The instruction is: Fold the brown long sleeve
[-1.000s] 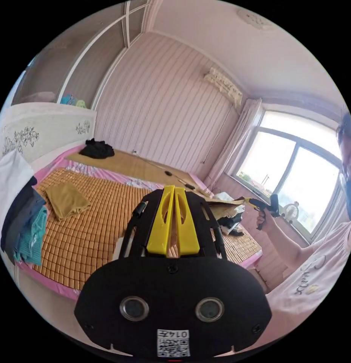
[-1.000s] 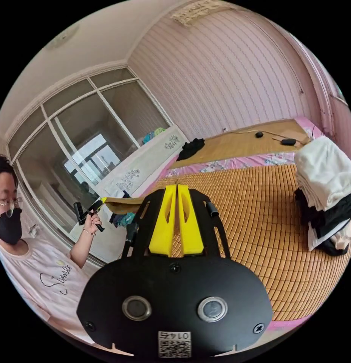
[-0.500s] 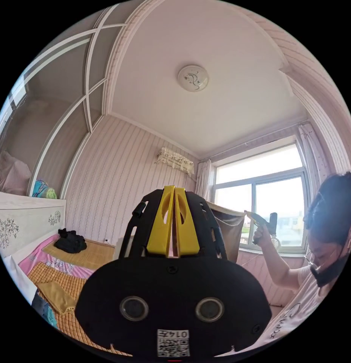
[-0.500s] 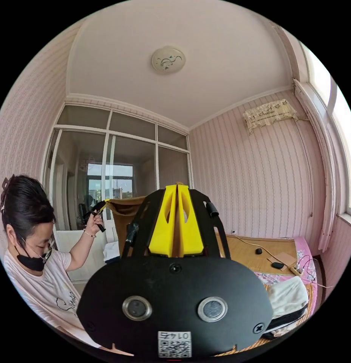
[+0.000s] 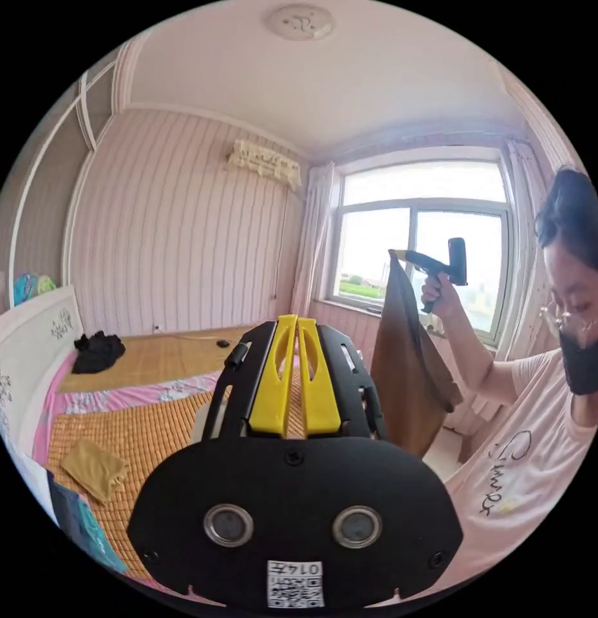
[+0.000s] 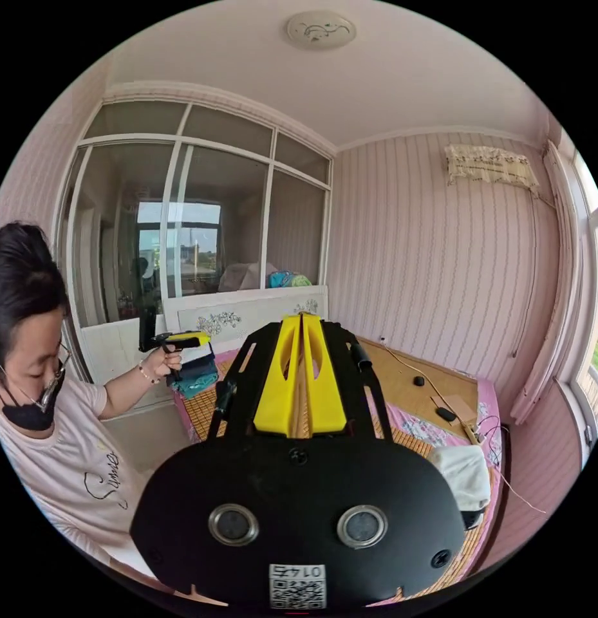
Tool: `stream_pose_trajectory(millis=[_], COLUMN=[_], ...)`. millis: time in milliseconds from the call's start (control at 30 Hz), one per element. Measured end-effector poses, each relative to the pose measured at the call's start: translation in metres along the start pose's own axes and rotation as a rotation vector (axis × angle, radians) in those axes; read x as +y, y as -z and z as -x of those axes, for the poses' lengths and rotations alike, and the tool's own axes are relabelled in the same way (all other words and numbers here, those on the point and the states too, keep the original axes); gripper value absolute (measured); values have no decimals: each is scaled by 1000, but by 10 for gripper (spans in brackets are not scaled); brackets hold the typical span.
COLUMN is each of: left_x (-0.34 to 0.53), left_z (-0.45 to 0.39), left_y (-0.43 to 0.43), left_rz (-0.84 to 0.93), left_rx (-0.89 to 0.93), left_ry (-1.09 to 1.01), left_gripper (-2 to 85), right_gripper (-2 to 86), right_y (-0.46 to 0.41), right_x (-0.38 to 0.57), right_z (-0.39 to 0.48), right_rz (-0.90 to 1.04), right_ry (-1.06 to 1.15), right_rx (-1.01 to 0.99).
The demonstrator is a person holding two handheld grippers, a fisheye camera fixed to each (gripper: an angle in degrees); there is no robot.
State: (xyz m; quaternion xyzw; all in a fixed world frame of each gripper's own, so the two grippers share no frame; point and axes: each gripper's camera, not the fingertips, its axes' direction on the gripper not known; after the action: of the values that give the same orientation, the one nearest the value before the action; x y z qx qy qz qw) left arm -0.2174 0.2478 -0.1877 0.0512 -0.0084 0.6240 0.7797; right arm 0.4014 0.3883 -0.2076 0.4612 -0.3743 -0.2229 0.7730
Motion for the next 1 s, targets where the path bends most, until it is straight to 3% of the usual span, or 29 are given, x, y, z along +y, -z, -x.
stream_pose_trajectory(millis=[233, 400, 500, 633, 867, 1000], left_x=[161, 187, 197, 213, 226, 203], left_z=[-31, -39, -41, -64, -147, -122], left_y=[-144, -189, -220, -255, -351, -357], left_rz=[261, 401, 496, 567, 667, 599], left_rx=[138, 174, 217, 144, 77, -89], left_ry=[227, 229, 244, 156, -136, -96], left_gripper=[-10, -8, -3, 50, 116, 75], right_gripper=[-2, 0, 0, 0, 1, 1], right_y=[-51, -59, -61, -63, -112, -117], right_x=[57, 126, 195, 246, 196, 166], right_z=[-32, -59, -77, -75, -67, -75], right_rz=[10, 79, 240, 358, 242, 168], right_ry=[-165, -279, -358, -464, -400, -323], right_rx=[128, 329, 388, 170, -236, -220])
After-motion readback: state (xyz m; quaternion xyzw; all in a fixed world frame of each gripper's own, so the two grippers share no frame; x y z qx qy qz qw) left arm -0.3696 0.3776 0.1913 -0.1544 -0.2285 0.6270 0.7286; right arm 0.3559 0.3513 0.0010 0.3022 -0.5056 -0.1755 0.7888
